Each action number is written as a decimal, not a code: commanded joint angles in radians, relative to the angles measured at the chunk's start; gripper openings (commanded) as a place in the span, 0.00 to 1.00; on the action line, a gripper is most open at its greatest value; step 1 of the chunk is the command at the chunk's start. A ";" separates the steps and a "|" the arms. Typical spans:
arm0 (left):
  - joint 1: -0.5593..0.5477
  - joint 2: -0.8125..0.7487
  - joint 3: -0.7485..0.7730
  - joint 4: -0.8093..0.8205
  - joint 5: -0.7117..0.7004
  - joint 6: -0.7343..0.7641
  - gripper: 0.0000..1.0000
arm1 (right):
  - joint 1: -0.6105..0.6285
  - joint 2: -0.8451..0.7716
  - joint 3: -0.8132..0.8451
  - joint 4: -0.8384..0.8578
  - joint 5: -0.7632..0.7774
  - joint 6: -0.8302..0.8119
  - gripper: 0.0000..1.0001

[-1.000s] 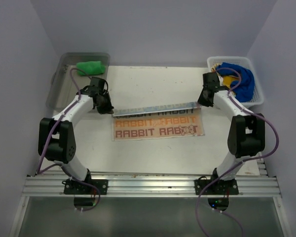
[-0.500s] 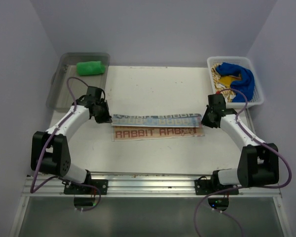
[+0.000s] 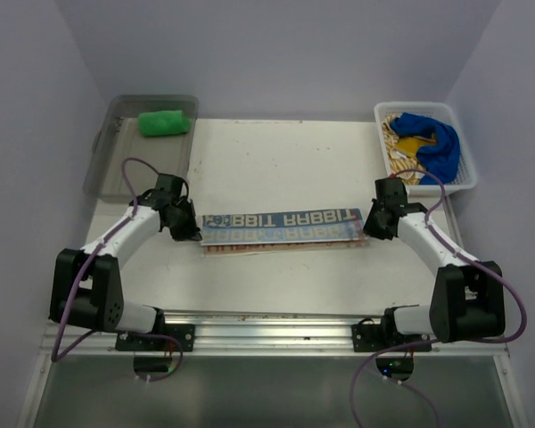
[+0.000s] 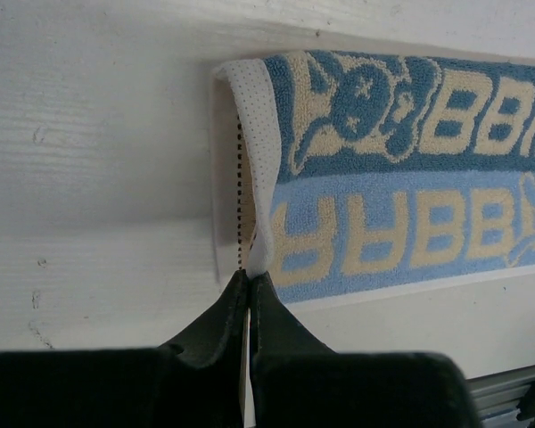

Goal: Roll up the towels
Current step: Fold the towel

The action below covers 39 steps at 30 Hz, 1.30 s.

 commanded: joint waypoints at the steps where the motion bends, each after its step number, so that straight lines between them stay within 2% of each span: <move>1: 0.012 -0.046 -0.019 0.032 -0.025 0.017 0.00 | -0.013 -0.011 0.000 0.012 0.040 -0.009 0.00; 11: 0.012 -0.081 -0.045 0.026 -0.020 0.019 0.00 | -0.013 0.015 0.011 0.020 0.037 -0.009 0.00; 22: 0.011 -0.031 -0.093 0.080 -0.010 0.017 0.00 | -0.013 0.060 -0.029 0.066 0.040 -0.007 0.00; 31: 0.011 -0.012 -0.079 0.066 -0.017 0.014 0.00 | -0.012 0.087 -0.035 0.086 0.034 -0.001 0.00; 39: 0.009 -0.109 0.004 -0.015 -0.022 0.008 0.00 | -0.013 0.048 0.000 0.054 0.032 0.004 0.00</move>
